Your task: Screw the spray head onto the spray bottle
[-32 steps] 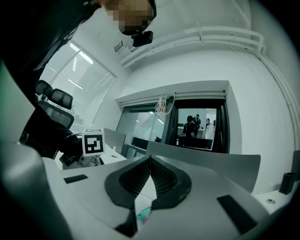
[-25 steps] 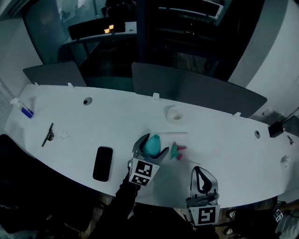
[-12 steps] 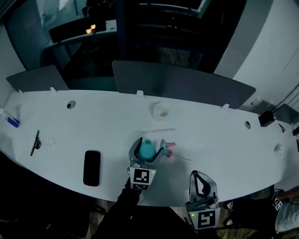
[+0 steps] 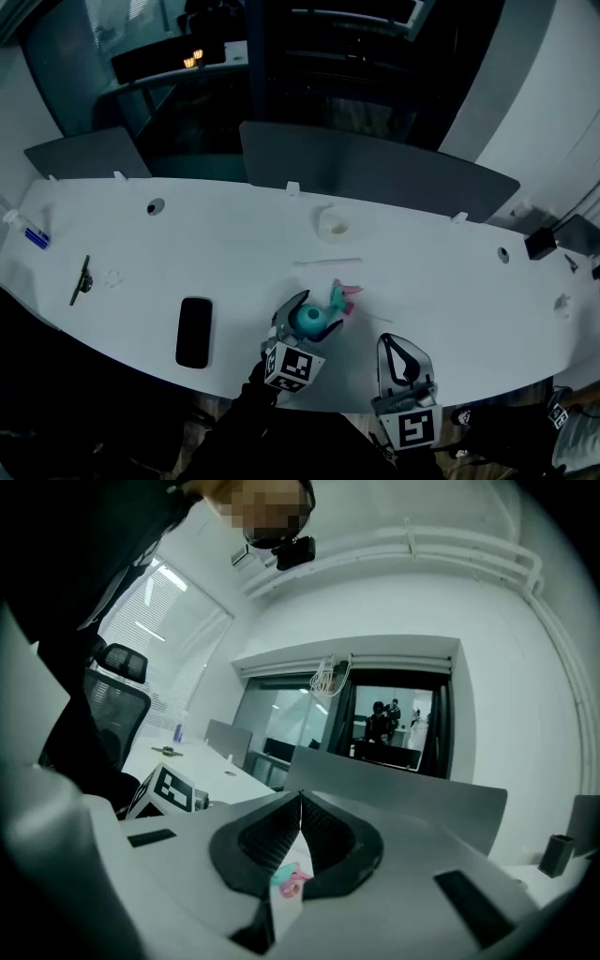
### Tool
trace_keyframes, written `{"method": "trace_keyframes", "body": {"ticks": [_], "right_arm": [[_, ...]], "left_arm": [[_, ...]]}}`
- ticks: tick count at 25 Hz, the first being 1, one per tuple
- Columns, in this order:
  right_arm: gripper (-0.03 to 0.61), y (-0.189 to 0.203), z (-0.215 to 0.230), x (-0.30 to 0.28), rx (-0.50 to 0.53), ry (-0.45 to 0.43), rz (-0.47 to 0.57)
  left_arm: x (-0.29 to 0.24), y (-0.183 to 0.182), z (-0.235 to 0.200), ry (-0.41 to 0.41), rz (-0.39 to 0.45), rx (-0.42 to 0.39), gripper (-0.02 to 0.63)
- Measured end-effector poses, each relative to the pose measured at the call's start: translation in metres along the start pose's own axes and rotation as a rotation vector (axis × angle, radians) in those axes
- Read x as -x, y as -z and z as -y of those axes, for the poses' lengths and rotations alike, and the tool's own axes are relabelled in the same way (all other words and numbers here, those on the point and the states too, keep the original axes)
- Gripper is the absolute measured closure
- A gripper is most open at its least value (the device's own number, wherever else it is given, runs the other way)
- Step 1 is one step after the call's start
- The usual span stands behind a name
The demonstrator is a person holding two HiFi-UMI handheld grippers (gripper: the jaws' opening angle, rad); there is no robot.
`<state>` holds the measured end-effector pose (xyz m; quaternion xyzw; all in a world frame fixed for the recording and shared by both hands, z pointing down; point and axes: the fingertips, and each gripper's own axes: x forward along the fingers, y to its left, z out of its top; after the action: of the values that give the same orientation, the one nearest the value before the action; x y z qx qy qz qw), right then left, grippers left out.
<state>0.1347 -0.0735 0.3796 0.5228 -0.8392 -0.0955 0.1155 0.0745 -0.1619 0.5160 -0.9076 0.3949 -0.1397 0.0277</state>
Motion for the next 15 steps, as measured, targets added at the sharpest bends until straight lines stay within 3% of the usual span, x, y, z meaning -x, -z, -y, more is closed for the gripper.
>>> {"method": "trace_keyframes", "body": {"ticks": [5,7,9,10,12,15], "right_arm": [[0.571,0.021,-0.005,-0.034,0.025,-0.236,-0.185],[0.569,0.035,-0.008,-0.053,0.107,-0.379,-0.29],[0.568,0.055,-0.013,-0.067,0.205,-0.529,-0.428],[0.529,0.068,-0.016,-0.072,0.234,-0.608,-0.521],[0.453,0.095,-0.022,-0.08,0.247,-0.741,-0.711],[0.448,0.122,-0.027,-0.095,0.214,-0.848,-0.906]], "left_arm": [[0.002,0.001,0.004,0.019,0.001,-0.006,0.219],[0.002,0.001,0.004,0.018,0.0,-0.005,0.219],[0.003,0.001,0.004,0.018,-0.002,-0.005,0.218],[0.003,0.002,0.004,0.018,-0.003,-0.005,0.219],[0.003,0.002,0.003,0.018,-0.003,-0.005,0.218],[0.003,0.001,0.004,0.019,-0.002,-0.006,0.218]]}}
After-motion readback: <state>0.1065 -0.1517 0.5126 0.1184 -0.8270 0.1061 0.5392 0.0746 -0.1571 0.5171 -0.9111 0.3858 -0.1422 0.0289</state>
